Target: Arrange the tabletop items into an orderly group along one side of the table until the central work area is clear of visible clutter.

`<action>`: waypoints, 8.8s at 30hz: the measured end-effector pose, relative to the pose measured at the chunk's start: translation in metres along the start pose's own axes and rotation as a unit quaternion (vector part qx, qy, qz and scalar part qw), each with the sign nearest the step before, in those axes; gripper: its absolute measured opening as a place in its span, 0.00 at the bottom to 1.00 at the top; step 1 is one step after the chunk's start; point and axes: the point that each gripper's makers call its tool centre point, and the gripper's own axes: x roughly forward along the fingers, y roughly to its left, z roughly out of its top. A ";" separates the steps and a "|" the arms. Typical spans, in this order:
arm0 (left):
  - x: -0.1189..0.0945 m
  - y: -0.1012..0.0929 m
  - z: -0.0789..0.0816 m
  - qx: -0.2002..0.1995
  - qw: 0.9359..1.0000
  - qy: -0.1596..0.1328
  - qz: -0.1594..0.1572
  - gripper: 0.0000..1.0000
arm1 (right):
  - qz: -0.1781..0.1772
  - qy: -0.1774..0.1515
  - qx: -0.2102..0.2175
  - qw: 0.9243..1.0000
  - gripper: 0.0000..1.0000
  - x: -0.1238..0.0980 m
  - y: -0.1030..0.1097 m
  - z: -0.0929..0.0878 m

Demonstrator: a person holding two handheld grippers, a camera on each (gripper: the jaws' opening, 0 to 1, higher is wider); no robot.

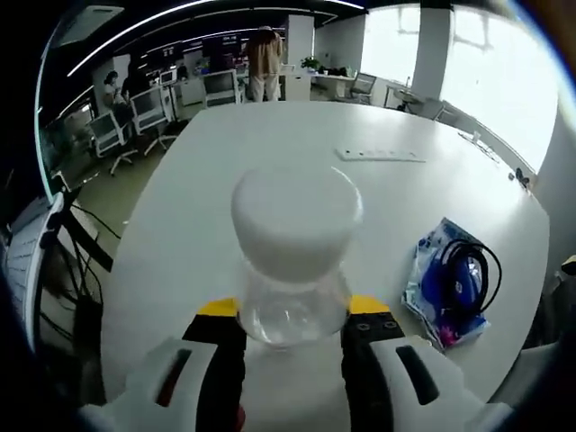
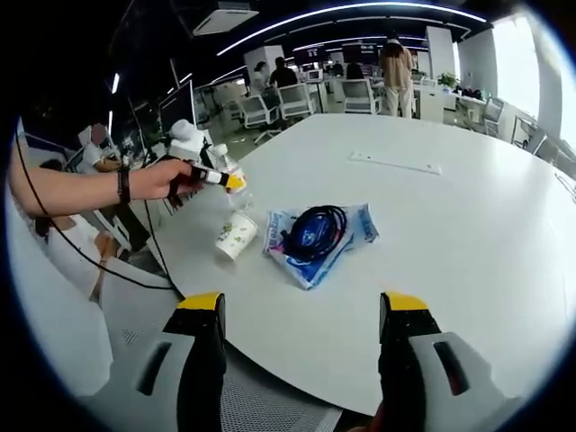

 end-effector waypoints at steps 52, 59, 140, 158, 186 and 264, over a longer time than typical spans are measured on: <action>-0.019 -0.002 -0.003 -0.065 0.998 0.004 -0.011 0.50 | 0.008 -0.008 -0.003 1.000 0.68 0.004 -0.004 0.007; -0.037 0.006 -0.006 -0.062 0.998 -0.006 -0.008 0.47 | 0.013 -0.009 -0.014 1.000 0.68 0.005 -0.004 0.008; -0.039 -0.103 -0.101 0.003 0.989 0.090 -0.116 0.47 | 0.008 0.007 -0.036 0.999 0.68 -0.017 -0.015 -0.025; -0.025 -0.105 -0.097 -0.009 0.988 0.105 -0.115 0.46 | 0.000 0.009 -0.025 1.000 0.69 -0.020 -0.021 -0.029; -0.026 -0.103 -0.101 -0.013 0.985 0.113 -0.127 0.38 | 0.025 0.014 -0.034 0.999 0.67 0.003 -0.017 -0.015; -0.102 -0.247 -0.067 0.347 0.890 0.013 -0.296 0.38 | 0.163 -0.010 -0.043 0.986 0.47 0.052 0.051 0.026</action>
